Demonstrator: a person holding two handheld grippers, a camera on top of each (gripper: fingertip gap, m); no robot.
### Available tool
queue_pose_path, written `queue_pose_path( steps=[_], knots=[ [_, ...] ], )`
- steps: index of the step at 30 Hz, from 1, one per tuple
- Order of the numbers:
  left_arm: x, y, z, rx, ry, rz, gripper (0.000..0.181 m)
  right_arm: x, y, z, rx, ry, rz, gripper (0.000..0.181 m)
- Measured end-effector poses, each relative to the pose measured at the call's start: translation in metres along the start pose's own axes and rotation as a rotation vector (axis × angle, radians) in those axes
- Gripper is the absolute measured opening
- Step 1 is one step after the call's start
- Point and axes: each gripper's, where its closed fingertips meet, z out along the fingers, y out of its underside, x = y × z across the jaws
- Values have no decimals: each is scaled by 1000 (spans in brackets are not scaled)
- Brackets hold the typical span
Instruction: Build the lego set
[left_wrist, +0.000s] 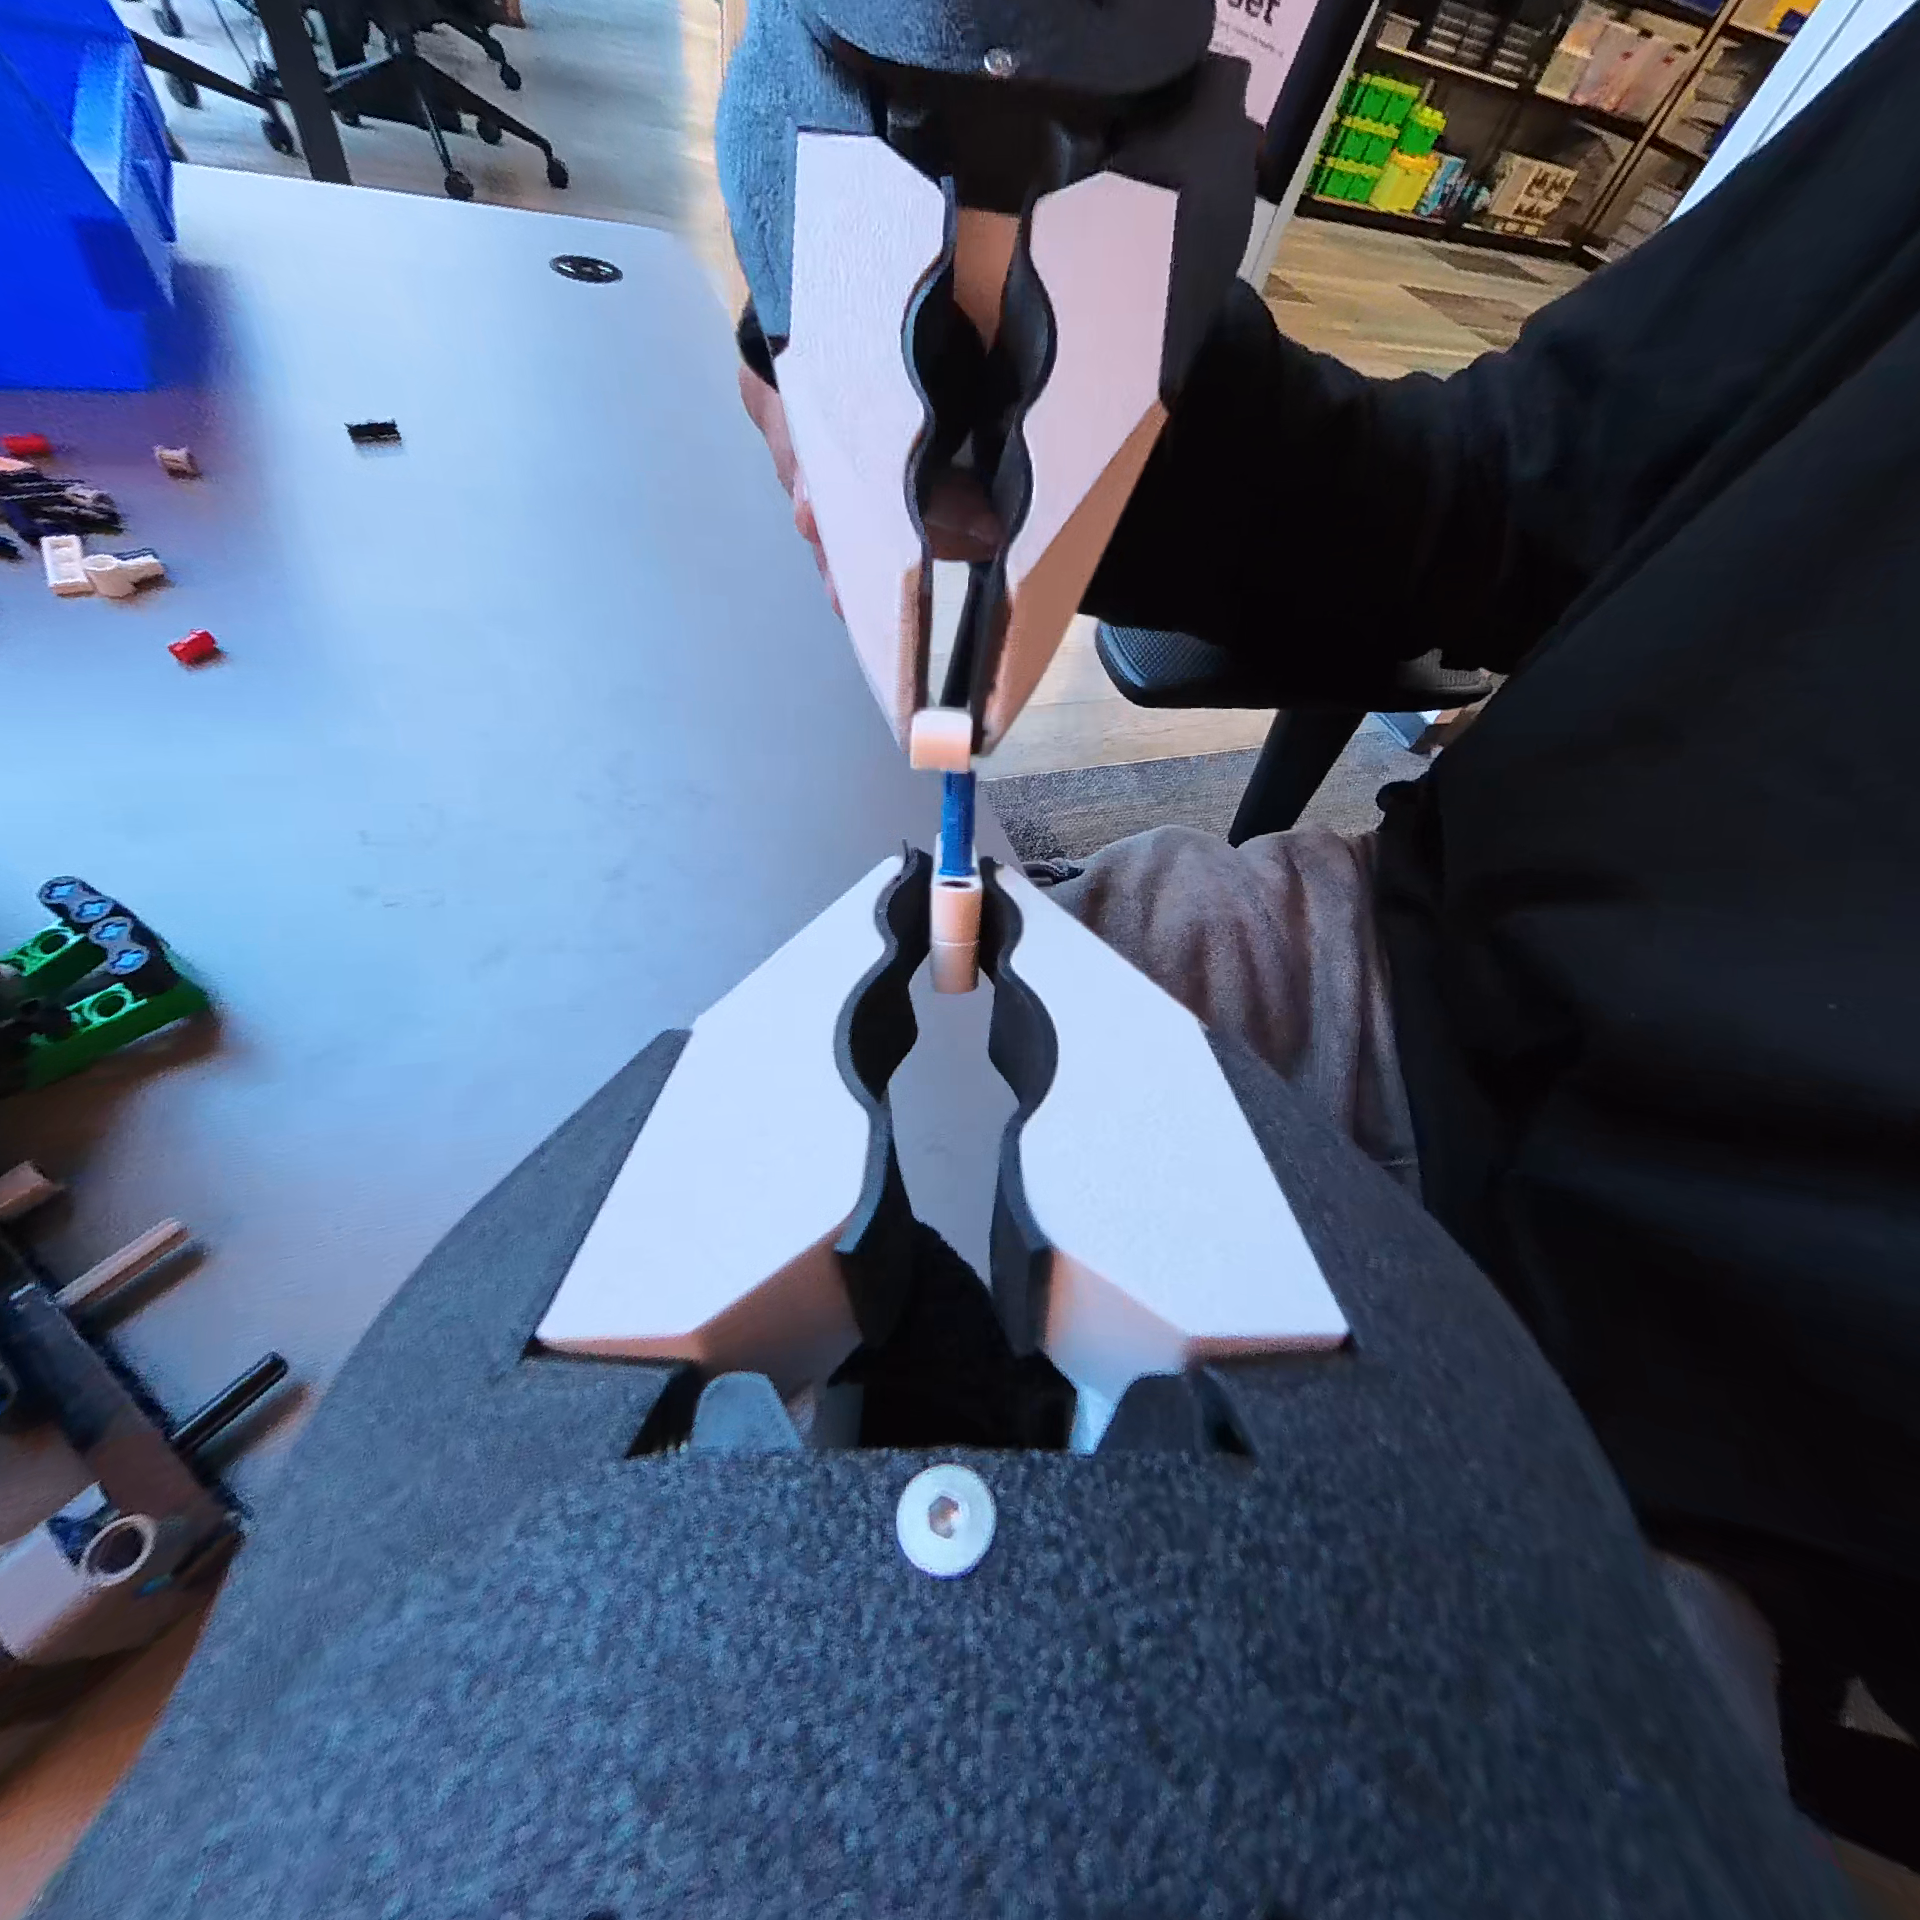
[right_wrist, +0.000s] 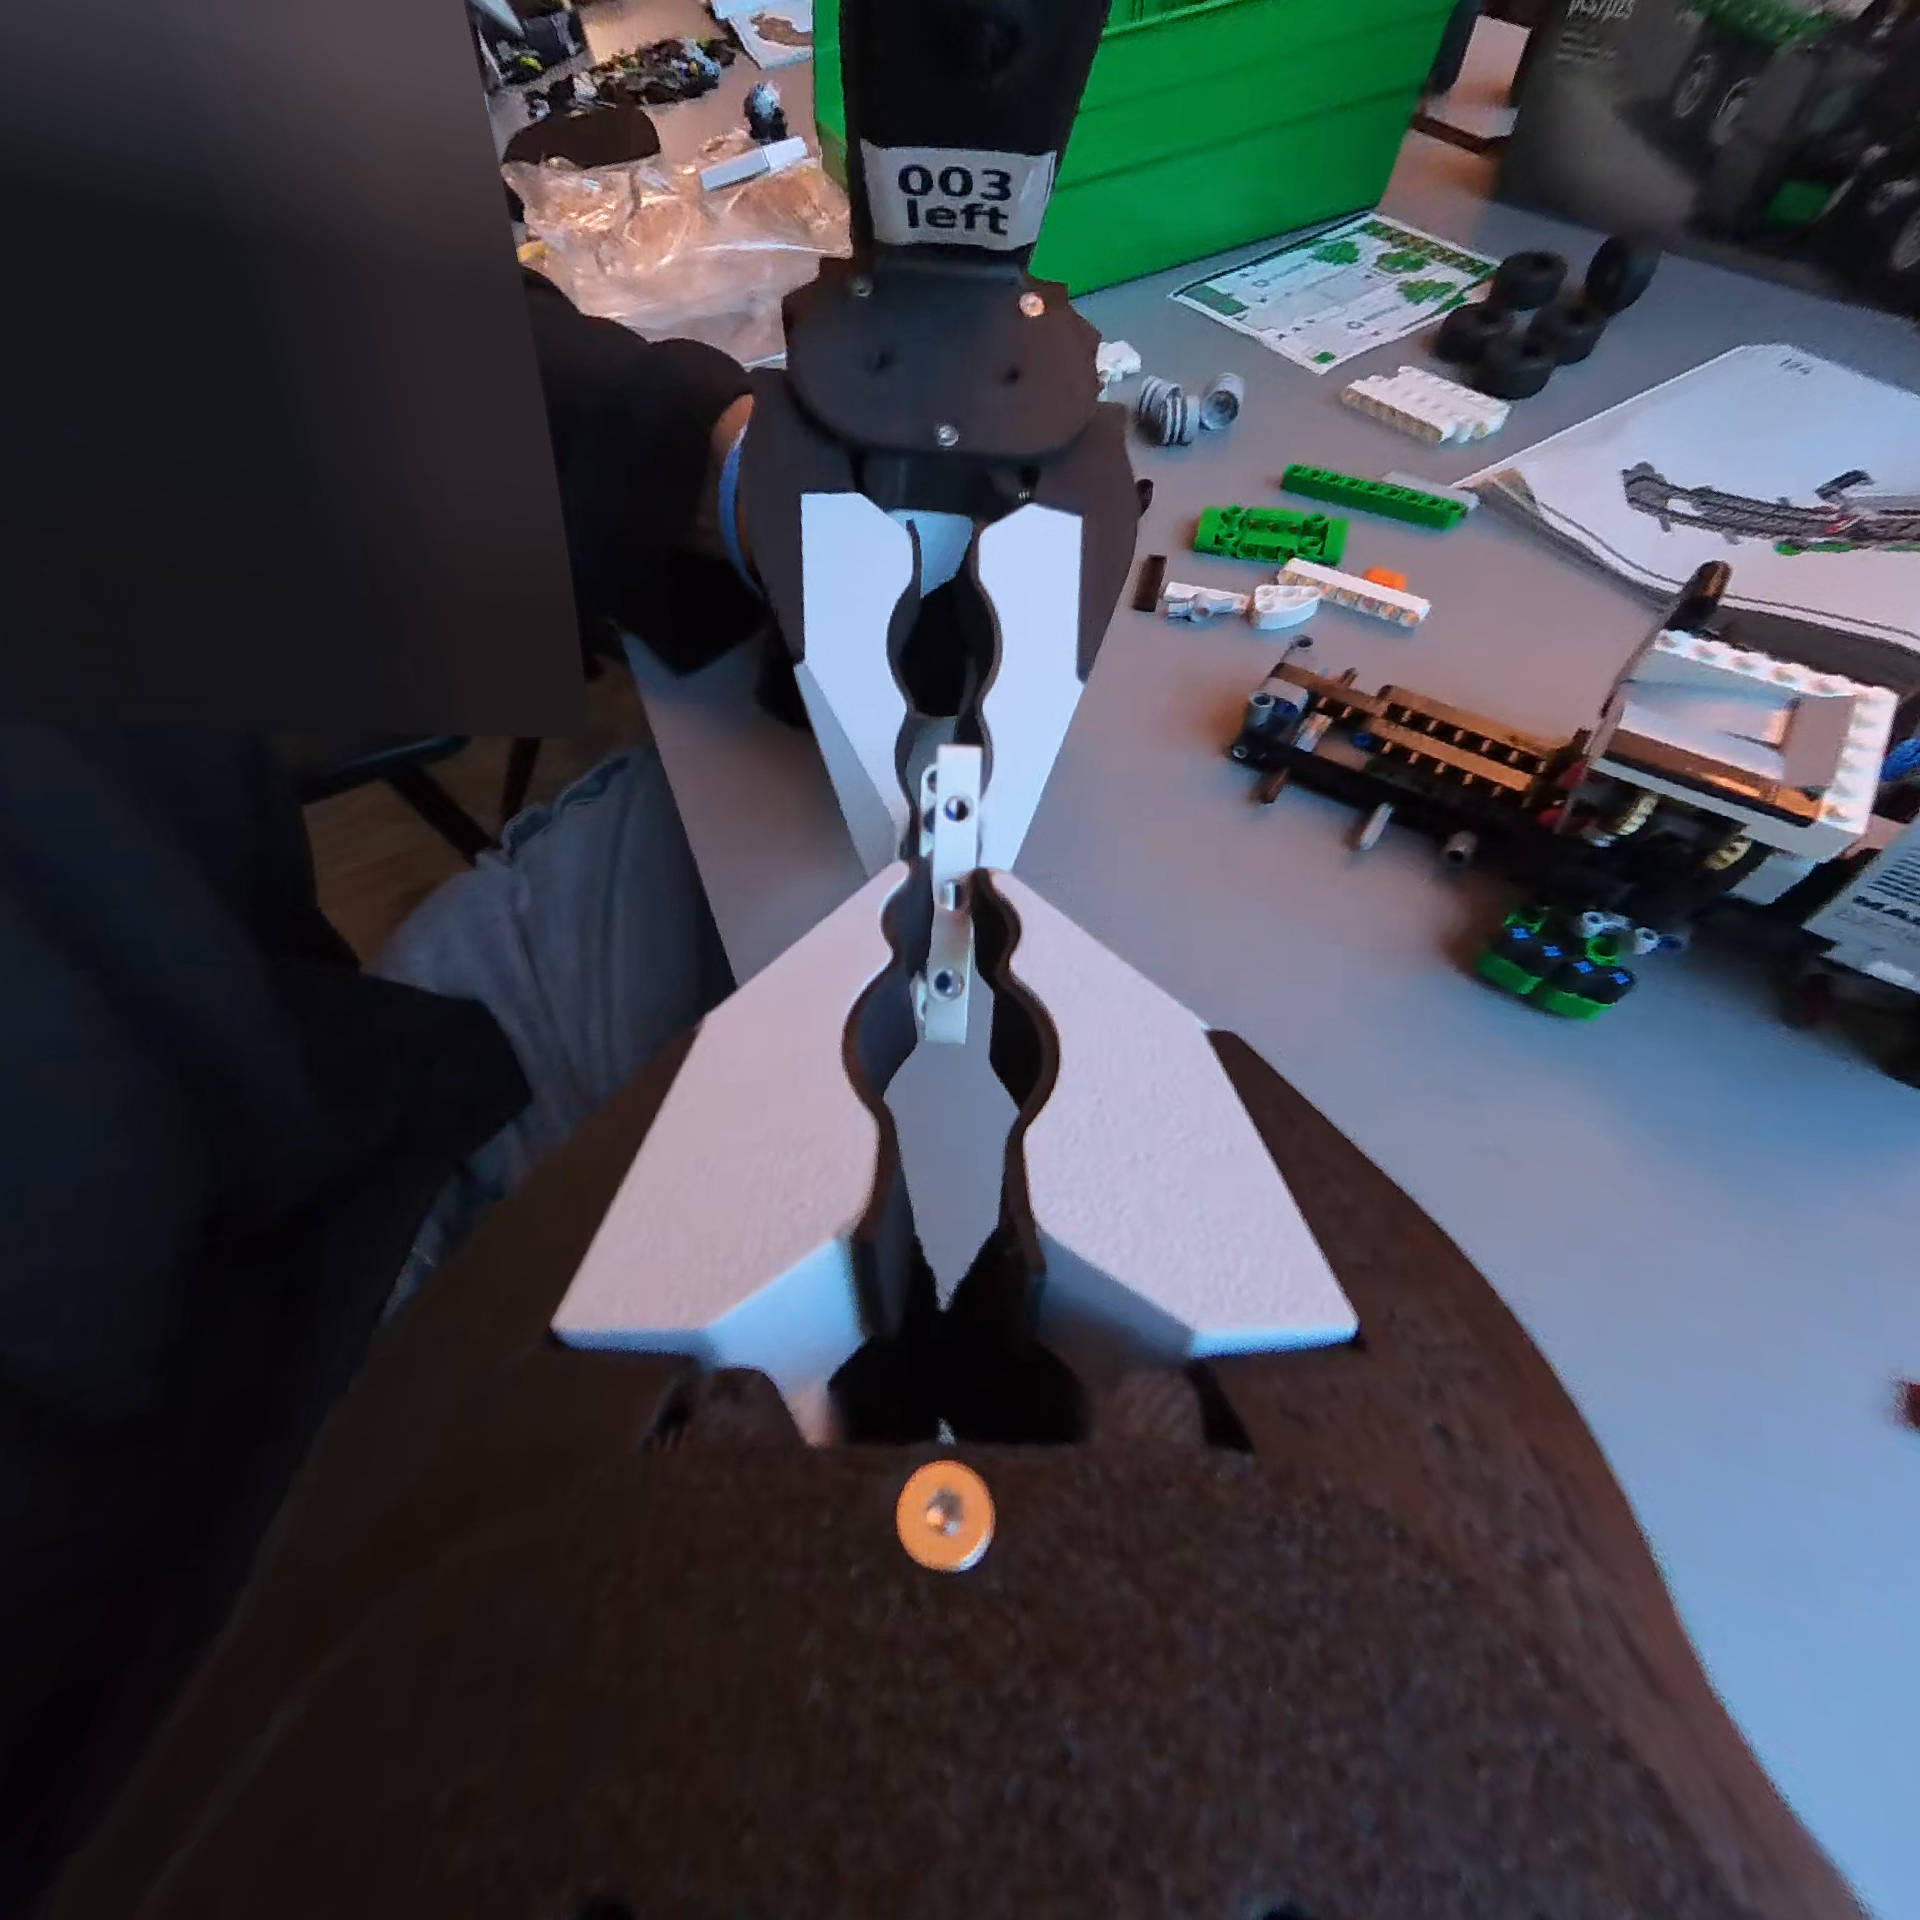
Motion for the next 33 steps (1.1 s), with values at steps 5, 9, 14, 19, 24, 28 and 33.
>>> queue_pose_path(
  steps=[5,9,14,19,24,28,33],
  knots=[
    [2,6,2,-35,25,-33,7,-5,4,3,-3,-52,57,7],
    [4,8,2,-48,62,-83,7,-5,6,4,30,-108,117,7],
    [7,10,4,-66,87,-106,7,-6,7,5,101,-229,245,7],
    [5,9,3,-52,108,-188,7,-7,8,2,170,-335,337,6],
    [3,13,5,-76,91,-199,7,-5,12,4,186,-352,371,6],
    [0,14,5,-76,81,-242,7,-2,13,6,181,-333,372,7],
    [-2,13,4,-71,77,-248,7,0,14,5,180,-315,362,6]
  ],
)
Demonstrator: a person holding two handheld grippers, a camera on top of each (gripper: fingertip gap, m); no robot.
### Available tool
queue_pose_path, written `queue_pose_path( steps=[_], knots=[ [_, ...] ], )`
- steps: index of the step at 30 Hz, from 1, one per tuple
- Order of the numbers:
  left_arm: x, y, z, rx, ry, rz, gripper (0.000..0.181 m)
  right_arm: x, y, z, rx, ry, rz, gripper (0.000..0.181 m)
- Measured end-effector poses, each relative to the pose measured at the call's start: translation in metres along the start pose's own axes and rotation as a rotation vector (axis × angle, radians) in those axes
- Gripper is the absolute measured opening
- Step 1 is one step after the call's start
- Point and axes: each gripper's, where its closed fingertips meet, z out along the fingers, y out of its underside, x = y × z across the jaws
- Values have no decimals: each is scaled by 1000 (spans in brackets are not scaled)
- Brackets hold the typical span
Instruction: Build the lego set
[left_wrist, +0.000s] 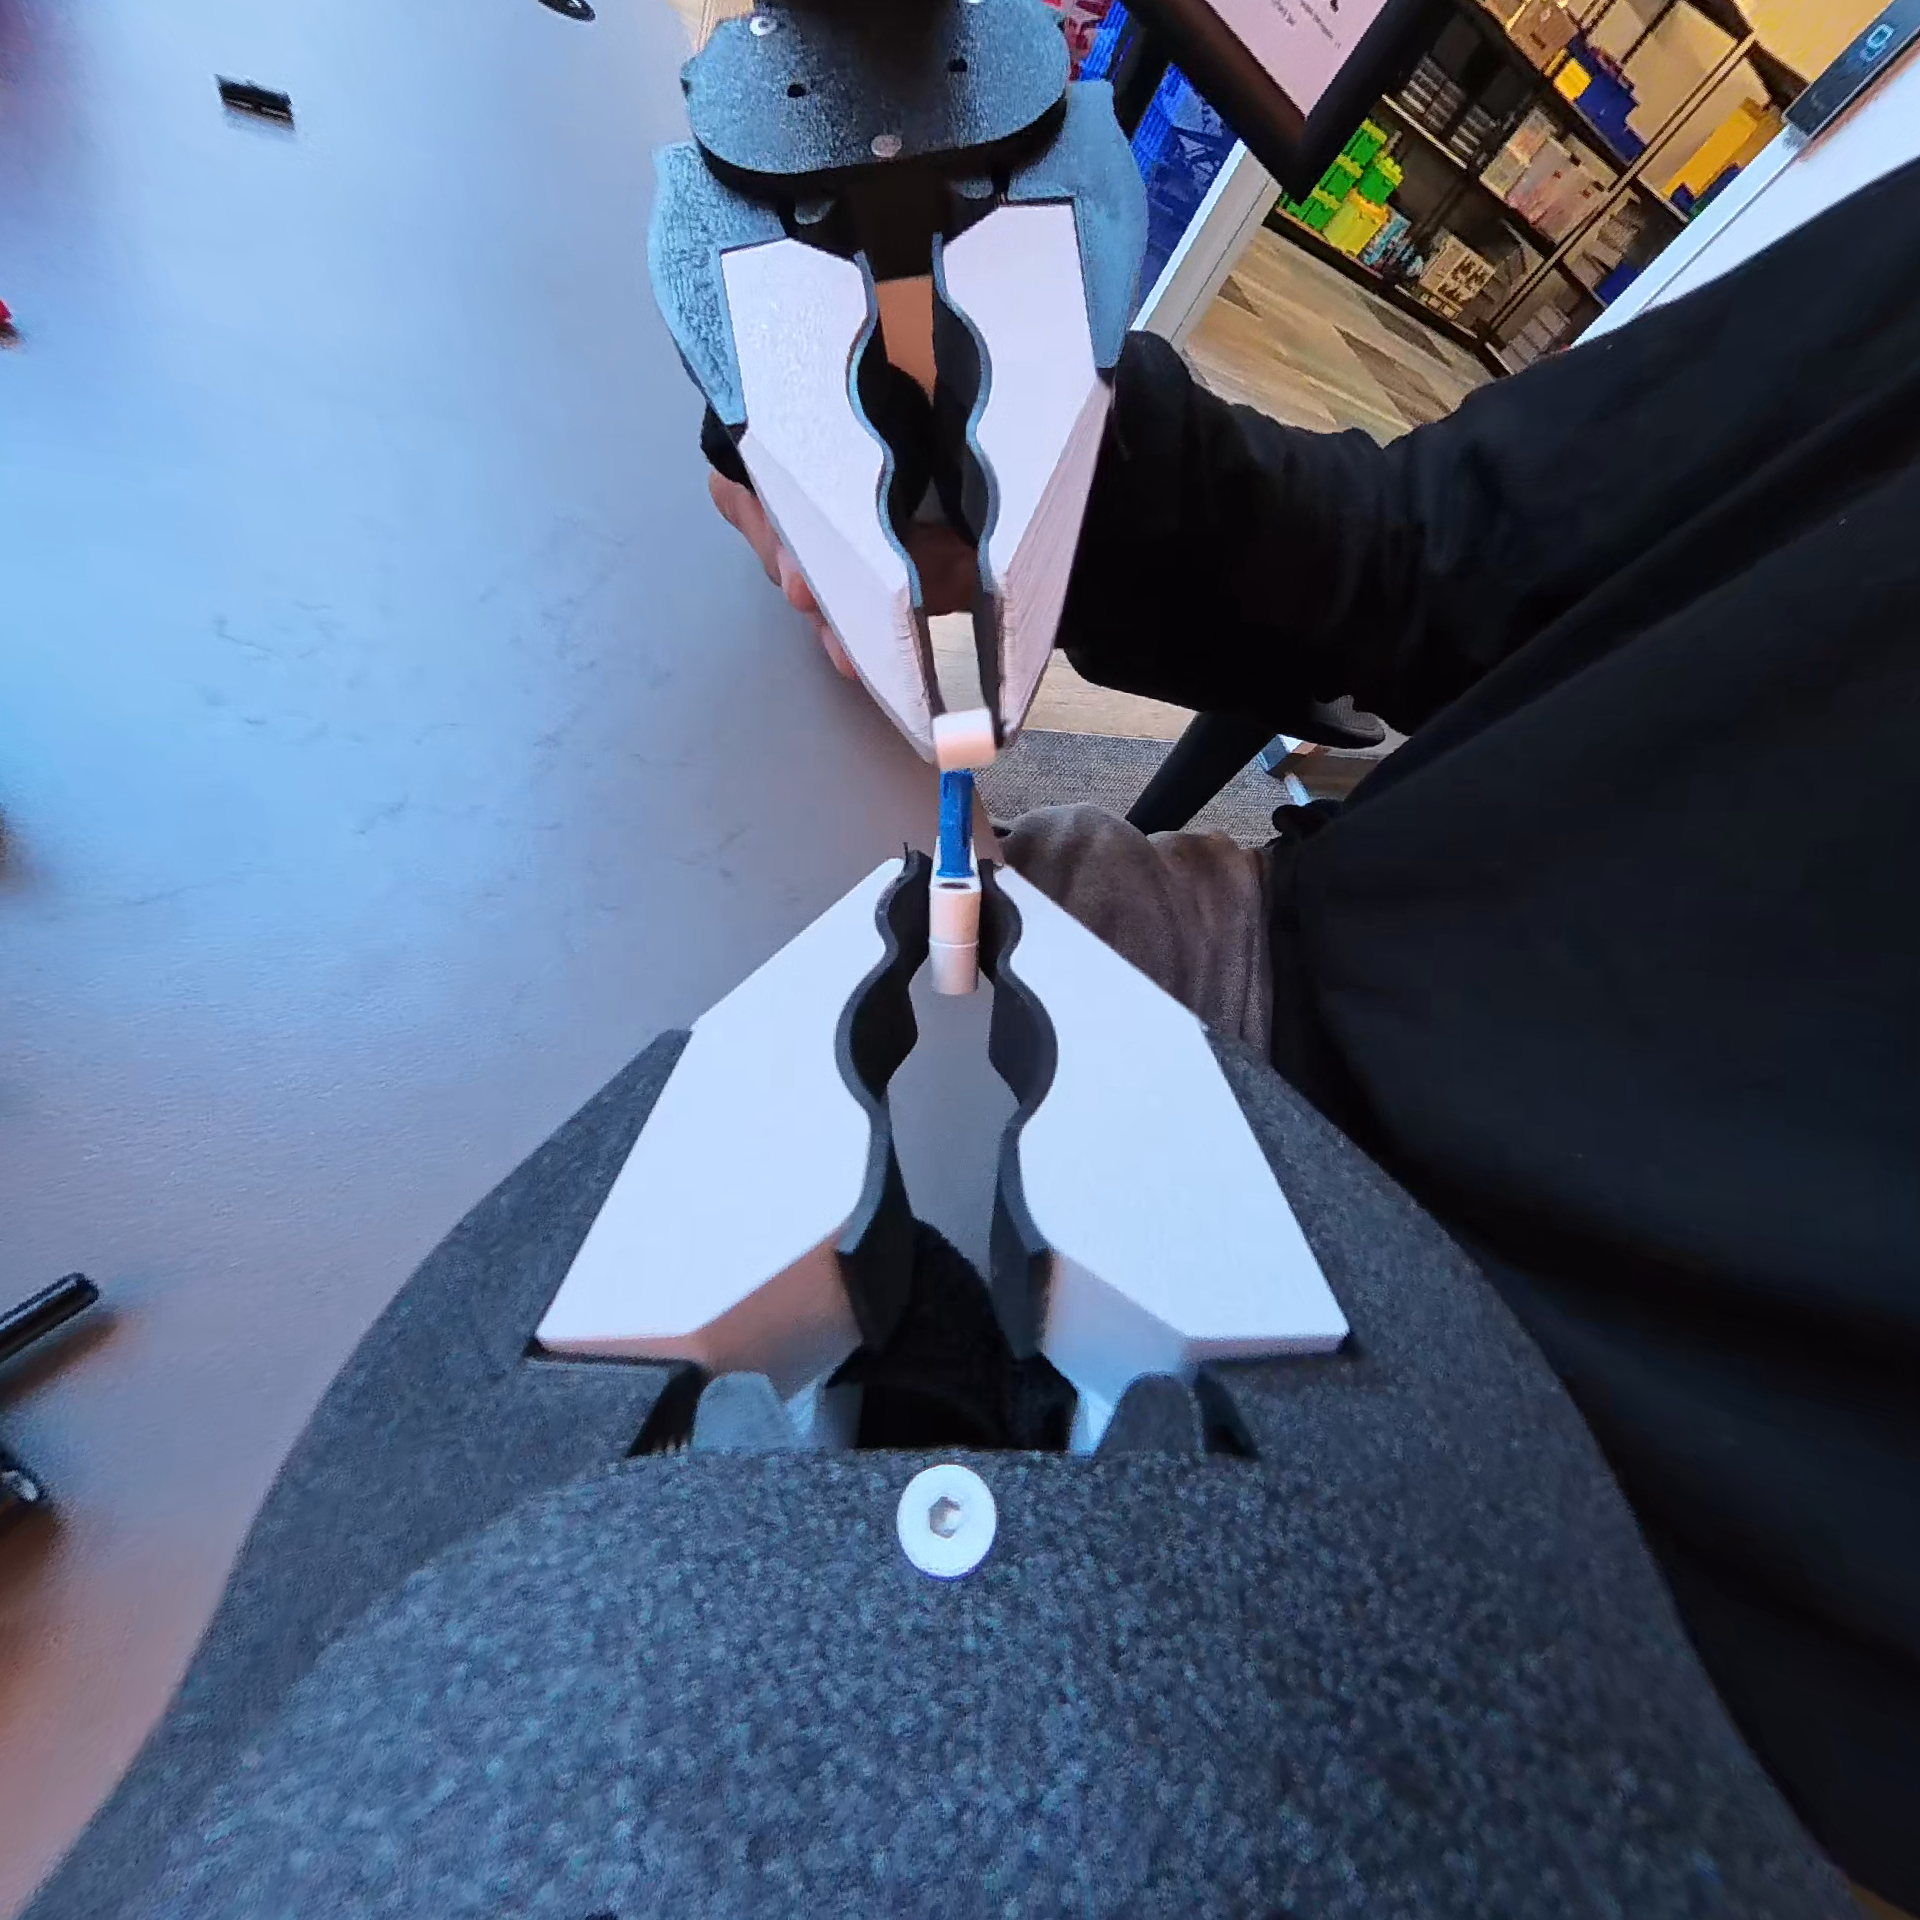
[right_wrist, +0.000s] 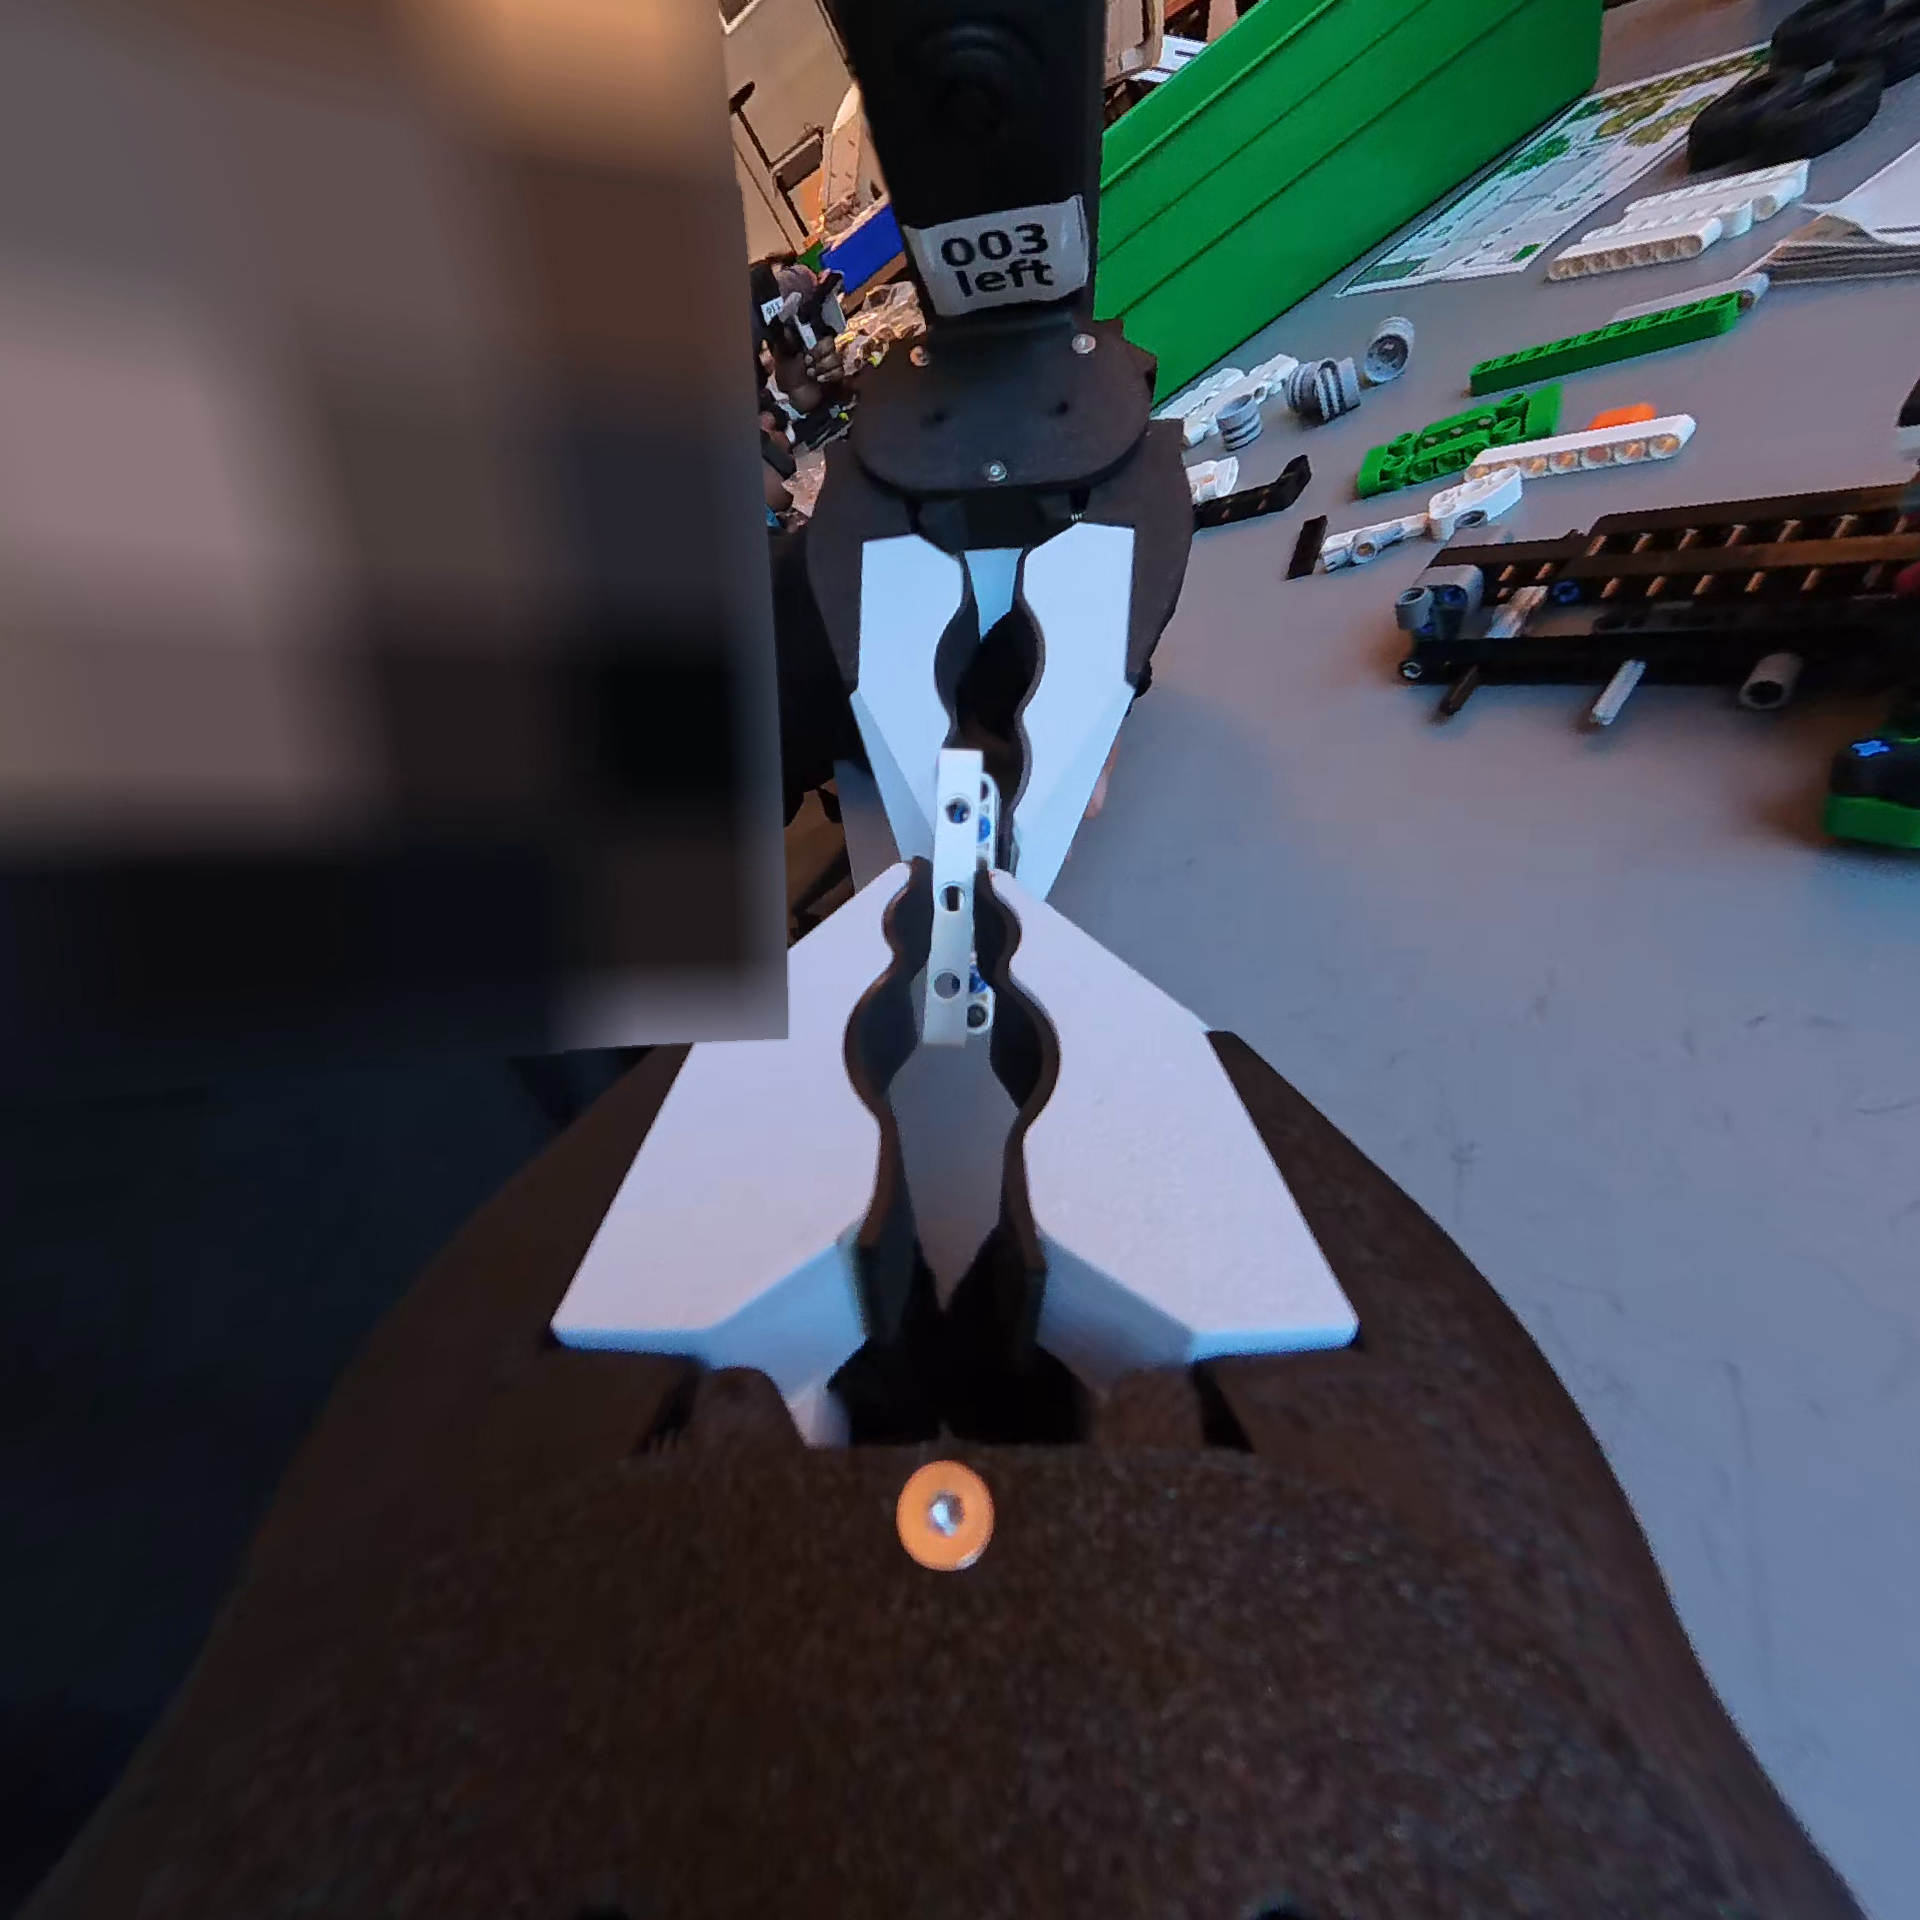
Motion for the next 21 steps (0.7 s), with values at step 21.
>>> queue_pose_path(
  steps=[21],
  knots=[
    [-24,-21,-23,136,-85,10,7,25,-33,4,113,45,-31,6]
  ],
)
